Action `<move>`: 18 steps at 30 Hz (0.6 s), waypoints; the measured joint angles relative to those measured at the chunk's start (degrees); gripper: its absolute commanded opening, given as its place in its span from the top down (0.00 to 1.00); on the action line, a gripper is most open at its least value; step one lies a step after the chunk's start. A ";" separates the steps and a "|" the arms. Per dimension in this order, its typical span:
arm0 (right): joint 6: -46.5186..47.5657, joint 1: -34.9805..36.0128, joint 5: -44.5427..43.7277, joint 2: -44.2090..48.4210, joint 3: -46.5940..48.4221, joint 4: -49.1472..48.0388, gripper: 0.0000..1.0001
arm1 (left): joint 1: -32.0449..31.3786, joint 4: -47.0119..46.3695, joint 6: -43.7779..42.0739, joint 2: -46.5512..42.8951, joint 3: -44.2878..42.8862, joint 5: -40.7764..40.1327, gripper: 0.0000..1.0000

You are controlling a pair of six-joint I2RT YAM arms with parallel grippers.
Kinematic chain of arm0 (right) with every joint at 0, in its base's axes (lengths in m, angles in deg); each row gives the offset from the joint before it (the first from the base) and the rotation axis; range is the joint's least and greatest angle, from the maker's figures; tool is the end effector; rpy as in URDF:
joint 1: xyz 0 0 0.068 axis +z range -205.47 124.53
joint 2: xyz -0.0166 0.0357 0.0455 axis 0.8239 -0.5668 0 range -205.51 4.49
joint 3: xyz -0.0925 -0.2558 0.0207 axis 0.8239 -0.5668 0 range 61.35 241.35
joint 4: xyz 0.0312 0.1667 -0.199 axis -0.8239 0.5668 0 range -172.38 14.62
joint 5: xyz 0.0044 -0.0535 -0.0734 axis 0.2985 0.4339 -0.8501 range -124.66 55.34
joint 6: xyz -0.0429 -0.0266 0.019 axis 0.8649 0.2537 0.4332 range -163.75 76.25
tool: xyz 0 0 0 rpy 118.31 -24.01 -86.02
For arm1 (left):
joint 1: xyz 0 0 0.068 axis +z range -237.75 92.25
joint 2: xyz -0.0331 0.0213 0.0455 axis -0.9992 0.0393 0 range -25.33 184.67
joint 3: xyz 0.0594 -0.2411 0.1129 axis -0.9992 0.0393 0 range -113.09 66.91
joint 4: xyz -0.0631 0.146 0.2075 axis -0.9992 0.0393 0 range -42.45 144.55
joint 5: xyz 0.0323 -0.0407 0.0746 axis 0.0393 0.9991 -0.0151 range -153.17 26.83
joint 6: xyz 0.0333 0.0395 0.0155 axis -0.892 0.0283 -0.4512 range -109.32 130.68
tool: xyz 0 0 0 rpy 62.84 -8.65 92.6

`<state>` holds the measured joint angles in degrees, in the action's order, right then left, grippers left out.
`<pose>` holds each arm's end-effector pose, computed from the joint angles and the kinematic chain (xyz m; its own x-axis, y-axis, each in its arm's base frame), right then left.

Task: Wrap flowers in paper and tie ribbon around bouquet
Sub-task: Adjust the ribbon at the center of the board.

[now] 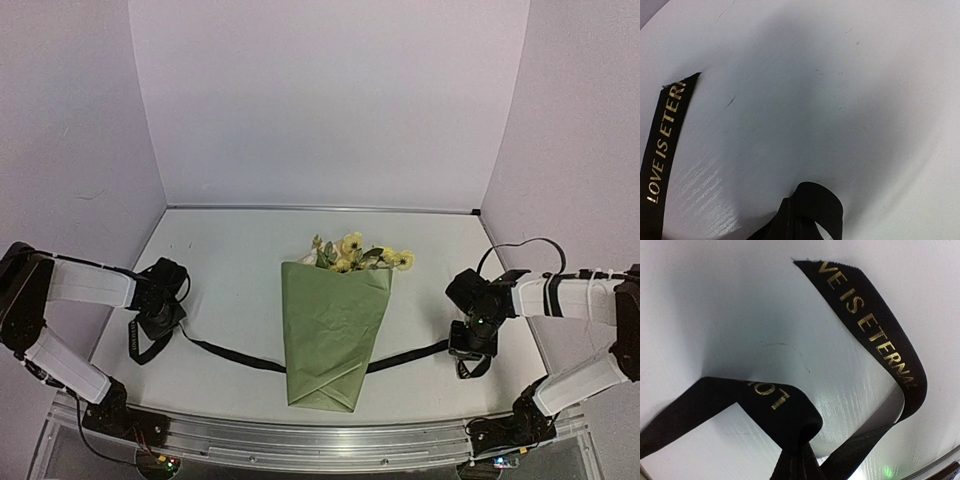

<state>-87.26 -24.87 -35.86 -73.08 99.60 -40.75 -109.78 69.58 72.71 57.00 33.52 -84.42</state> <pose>0.1794 0.1052 0.1542 -0.9649 0.2290 -0.1284 0.2181 0.9715 0.0933 0.2142 -0.0727 0.1285 -0.6230 -0.6360 -0.4554 -0.6614 0.7391 -0.1274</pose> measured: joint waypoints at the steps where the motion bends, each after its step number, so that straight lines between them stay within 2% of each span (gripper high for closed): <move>1: -0.04 -0.60 0.27 -0.40 0.52 0.08 1.00 | 0.09 0.01 -0.67 0.78 -0.85 0.00 1.00; 11: -0.50 -10.53 4.66 -7.61 8.76 0.05 1.00 | 4.39 -2.57 -6.84 3.56 -6.42 0.25 1.00; 18: -0.70 -15.20 6.88 -10.71 14.52 0.89 1.00 | 4.84 -4.29 -9.56 6.22 -8.97 1.67 1.00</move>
<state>-87.96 -40.06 -28.98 -83.78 114.12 -39.86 -104.94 65.29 63.15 63.23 24.55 -82.75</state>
